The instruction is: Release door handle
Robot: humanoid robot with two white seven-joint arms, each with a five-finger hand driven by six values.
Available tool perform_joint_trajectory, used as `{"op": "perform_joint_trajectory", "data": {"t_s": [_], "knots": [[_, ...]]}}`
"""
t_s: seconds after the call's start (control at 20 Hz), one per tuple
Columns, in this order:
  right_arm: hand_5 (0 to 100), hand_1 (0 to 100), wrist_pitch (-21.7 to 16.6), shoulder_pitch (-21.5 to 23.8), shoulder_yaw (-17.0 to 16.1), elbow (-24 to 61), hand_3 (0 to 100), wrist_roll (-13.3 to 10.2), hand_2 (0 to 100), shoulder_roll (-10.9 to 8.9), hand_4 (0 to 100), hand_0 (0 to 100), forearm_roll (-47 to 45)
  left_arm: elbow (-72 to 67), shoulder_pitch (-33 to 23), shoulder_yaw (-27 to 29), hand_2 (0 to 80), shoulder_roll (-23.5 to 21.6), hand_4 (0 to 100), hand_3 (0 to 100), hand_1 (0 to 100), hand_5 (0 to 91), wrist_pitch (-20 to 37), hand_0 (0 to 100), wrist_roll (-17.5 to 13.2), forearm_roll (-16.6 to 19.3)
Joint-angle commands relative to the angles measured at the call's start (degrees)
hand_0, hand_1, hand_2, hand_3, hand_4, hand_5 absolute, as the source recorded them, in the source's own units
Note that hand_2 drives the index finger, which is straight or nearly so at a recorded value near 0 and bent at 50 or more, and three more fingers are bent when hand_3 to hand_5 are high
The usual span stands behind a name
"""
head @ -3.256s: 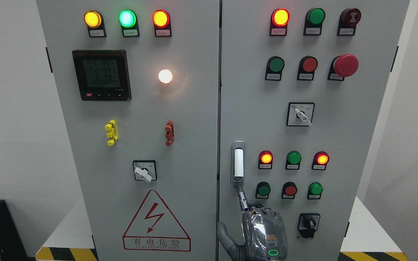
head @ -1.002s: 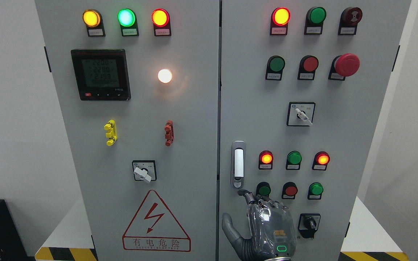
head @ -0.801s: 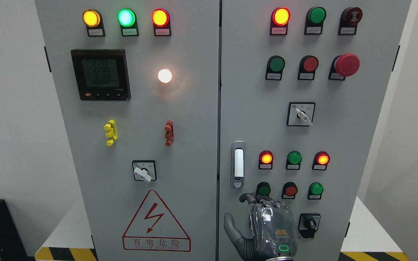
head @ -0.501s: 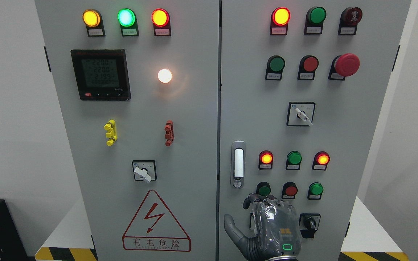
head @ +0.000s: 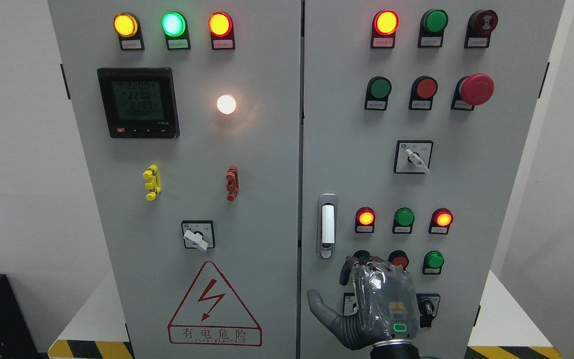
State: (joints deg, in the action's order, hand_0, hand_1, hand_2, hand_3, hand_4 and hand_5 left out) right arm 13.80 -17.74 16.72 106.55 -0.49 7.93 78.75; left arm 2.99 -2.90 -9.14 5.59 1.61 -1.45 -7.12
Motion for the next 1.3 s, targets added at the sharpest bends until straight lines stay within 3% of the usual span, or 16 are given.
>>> {"op": "perform_joint_trajectory", "data": {"t_s": [0.0,0.5,1.25], "knots": [[70,46,0.09,-2.12,-0.99,0.5,96,0.4,68,0.07,77,4,0.09,0.0,0.0,0.0,4.3,-0.05,0,11,0,0.0,-0.03,0,-0.04,0.0],[71,48,0.35,-5.81,-1.34,0.07,97,1.55,67,0.16,78,4,0.0,0.0,0.0,0.0,4.2,0.04,0,10,0,0.0,-0.03,0,-0.04,0.0],[71,45,0.44,-7.31,-1.43,-2.13,97,1.63,67,0.16,78,7,-0.09,0.0,0.0,0.0,4.2,0.04,0,11,0,0.0,-0.03,0,-0.04,0.0]]}}
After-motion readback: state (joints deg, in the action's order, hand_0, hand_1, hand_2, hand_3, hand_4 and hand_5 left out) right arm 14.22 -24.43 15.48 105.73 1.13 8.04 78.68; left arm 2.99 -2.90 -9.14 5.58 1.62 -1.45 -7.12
